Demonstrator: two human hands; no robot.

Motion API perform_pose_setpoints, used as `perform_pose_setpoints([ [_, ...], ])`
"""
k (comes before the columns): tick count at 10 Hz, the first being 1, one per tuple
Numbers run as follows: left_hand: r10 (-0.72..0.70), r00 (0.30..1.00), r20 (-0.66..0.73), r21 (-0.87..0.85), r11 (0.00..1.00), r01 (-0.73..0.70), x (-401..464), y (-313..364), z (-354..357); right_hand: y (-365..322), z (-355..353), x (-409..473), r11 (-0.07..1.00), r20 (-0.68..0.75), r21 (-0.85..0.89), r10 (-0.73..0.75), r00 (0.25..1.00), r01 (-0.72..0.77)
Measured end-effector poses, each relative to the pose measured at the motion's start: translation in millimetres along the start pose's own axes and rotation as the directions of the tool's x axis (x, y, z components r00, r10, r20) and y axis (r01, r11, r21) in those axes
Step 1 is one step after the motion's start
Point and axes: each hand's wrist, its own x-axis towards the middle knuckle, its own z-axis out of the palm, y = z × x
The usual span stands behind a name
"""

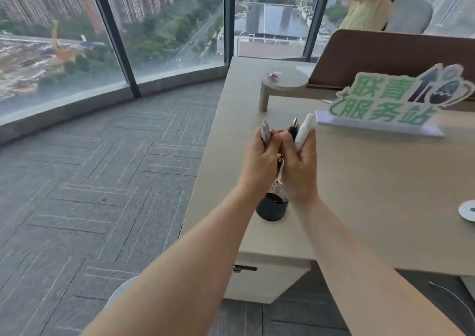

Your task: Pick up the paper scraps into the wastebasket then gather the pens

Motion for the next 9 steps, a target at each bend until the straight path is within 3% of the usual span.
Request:
perform_pose_setpoints([
  [2, -0.069, 0.997, -0.025, 0.153, 0.986, 0.072, 12, -53, 5, 41, -22, 7, 0.987, -0.012, -0.034, 0.154, 0.988, -0.154],
  [5, -0.129, 0.991, -0.041, 0.219, 0.966, 0.135, 13, -71, 5, 50, -28, 2, 0.962, -0.034, -0.032, 0.27, 0.962, -0.271],
  [8, -0.082, 0.991, -0.102, 0.292, 0.95, 0.109, 4, -53, -26, 27, -33, -2, 0.981, -0.102, -0.021, 0.191, 0.976, -0.194],
  [9, -0.092, 0.975, -0.202, 0.28, 0.949, 0.147, -25, -40, -49, 6, -34, -14, 0.983, -0.148, 0.043, 0.181, 0.972, -0.176],
])
